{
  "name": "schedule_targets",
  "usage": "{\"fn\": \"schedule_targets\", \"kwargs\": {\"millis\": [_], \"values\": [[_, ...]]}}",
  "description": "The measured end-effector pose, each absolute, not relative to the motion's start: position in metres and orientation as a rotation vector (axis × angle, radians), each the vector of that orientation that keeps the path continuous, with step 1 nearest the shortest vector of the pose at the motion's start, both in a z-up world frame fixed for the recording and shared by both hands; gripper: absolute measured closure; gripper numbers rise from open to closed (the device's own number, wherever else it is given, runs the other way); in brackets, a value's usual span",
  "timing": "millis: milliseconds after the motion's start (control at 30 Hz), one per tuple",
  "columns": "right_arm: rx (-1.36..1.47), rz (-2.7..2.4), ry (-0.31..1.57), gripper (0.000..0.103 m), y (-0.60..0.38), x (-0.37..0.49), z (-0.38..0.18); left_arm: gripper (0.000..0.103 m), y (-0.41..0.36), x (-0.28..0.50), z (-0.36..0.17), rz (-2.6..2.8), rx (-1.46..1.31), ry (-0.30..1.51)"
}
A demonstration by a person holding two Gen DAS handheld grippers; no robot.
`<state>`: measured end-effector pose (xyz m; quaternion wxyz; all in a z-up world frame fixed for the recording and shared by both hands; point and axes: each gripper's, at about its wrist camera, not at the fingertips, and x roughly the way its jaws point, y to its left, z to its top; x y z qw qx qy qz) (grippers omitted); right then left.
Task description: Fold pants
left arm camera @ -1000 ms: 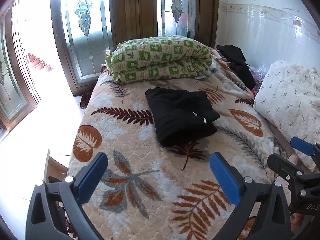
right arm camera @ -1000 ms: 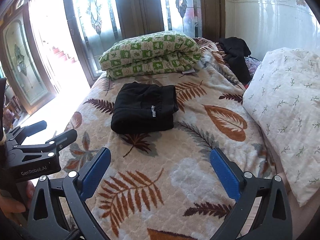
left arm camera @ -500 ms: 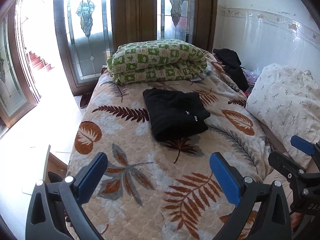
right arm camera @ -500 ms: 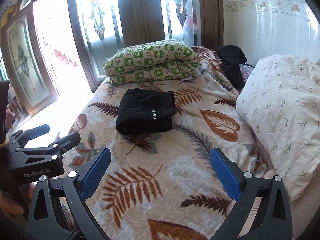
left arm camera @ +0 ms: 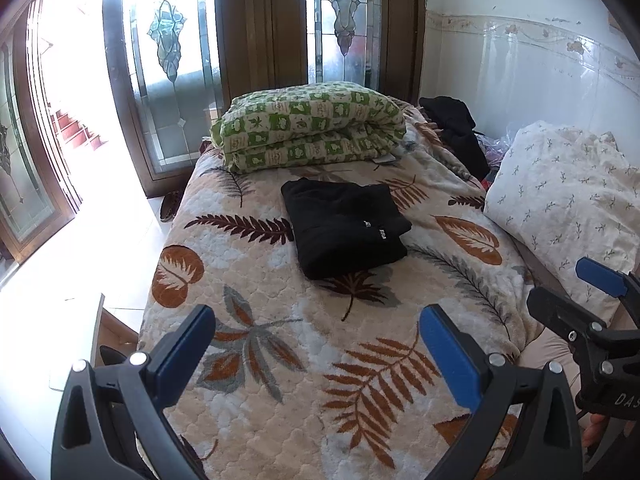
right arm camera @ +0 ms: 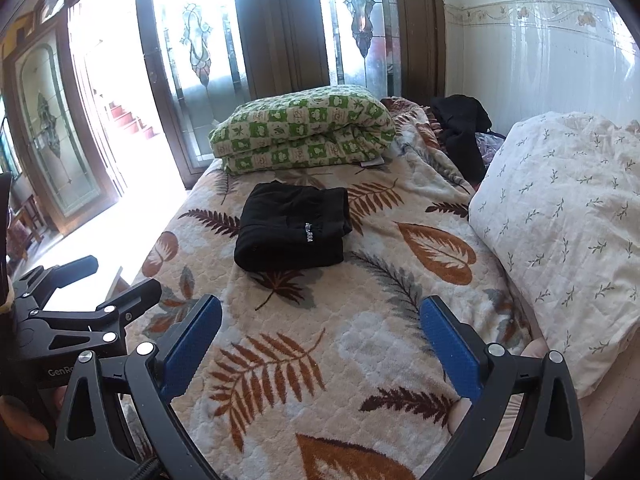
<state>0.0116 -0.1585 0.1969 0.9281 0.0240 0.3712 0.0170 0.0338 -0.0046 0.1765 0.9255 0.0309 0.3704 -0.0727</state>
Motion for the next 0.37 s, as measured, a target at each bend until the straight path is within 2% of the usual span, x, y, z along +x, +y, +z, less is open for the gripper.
{"fn": "schedule_targets", "kwargs": {"millis": [367], "values": [[0.029, 0.046, 0.754, 0.002, -0.1542, 0.0102, 0.2006, 0.000, -0.0007, 0.0356, 0.1784, -0.140, 0.061, 0.763]]}}
